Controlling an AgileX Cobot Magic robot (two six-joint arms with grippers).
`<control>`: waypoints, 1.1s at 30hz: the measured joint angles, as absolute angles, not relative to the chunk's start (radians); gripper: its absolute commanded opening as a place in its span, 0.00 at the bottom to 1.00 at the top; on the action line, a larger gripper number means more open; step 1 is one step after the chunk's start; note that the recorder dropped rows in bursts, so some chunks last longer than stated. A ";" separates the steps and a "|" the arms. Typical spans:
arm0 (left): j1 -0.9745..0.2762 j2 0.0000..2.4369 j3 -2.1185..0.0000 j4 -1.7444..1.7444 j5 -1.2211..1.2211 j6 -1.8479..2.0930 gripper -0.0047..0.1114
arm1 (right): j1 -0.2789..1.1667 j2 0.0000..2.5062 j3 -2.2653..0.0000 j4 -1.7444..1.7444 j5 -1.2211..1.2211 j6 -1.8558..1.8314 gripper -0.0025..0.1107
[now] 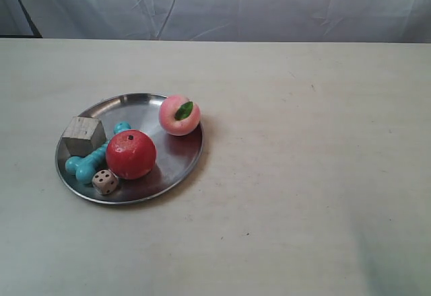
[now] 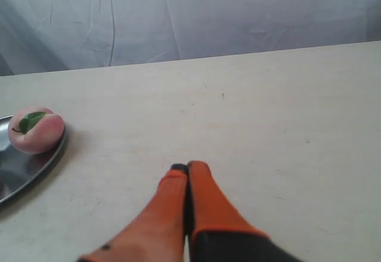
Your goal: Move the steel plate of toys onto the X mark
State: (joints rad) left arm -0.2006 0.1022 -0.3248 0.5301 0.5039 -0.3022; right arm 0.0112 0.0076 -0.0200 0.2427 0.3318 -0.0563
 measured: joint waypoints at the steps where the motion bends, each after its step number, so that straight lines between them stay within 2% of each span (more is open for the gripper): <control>1: -0.201 0.087 -0.298 0.534 0.496 -0.308 0.04 | 0.011 0.008 -0.020 0.243 0.333 -0.056 0.01; 11: -0.201 0.005 -0.098 0.535 0.480 -0.419 0.04 | 0.011 0.008 -0.020 0.243 0.333 -0.056 0.01; 33: -0.201 0.005 -0.020 0.519 0.452 -0.446 0.04 | 0.011 0.008 -0.020 0.243 0.335 -0.056 0.01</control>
